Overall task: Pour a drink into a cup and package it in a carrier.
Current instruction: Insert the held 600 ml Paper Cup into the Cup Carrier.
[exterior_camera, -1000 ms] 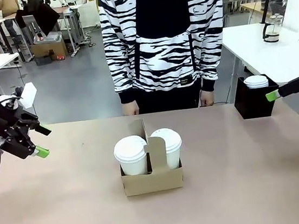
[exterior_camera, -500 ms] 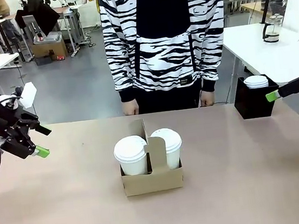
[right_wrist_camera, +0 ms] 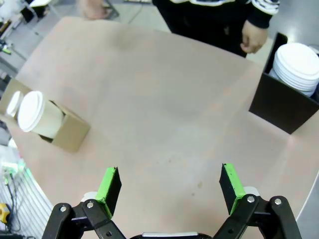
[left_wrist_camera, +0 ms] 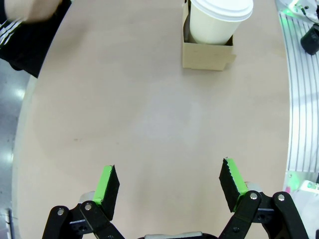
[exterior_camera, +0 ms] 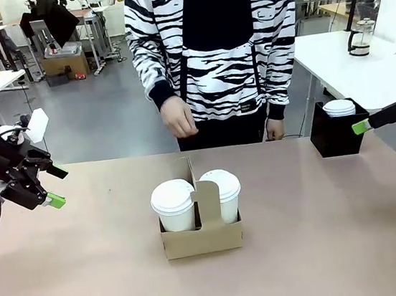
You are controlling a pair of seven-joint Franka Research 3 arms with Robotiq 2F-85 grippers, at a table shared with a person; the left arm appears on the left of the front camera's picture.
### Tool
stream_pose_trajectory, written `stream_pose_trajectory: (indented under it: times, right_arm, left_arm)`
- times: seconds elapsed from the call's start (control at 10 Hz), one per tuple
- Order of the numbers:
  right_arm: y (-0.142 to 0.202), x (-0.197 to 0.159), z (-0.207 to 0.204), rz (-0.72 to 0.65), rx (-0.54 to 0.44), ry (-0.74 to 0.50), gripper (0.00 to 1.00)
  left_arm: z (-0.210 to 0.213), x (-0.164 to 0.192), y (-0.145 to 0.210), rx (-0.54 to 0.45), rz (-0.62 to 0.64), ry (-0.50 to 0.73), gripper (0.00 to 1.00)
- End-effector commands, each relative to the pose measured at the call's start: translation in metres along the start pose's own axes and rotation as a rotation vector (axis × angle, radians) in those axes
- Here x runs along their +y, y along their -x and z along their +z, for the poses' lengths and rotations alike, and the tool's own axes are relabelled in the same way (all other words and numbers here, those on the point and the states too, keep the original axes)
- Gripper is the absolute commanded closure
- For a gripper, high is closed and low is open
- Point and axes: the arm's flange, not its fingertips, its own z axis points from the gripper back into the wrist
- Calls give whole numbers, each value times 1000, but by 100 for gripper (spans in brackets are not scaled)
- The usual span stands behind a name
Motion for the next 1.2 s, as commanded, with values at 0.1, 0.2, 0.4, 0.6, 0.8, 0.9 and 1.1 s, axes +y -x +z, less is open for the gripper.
stream_pose_trajectory:
  times: [0.1,0.2,0.4,0.6,0.8,0.9,1.1]
  right_arm:
    - [0,0,0,4,2,1,0]
    - [0,0,0,4,2,1,0]
    - [0,0,0,4,2,1,0]
    - [0,0,0,4,2,1,0]
    - [0,0,0,4,2,1,0]
    - [0,0,0,4,2,1,0]
    - [0,0,0,4,2,1,0]
  left_arm:
    - [-1,1,1,-26,-18,2,0]
    - [-1,1,1,-26,-18,2,0]
    - [-1,1,1,-26,-18,2,0]
    - [-1,1,1,-26,-18,2,0]
    - [-1,1,1,-26,-18,2,0]
    - [-1,1,1,-26,-18,2,0]
    - [-1,1,1,-26,-18,2,0]
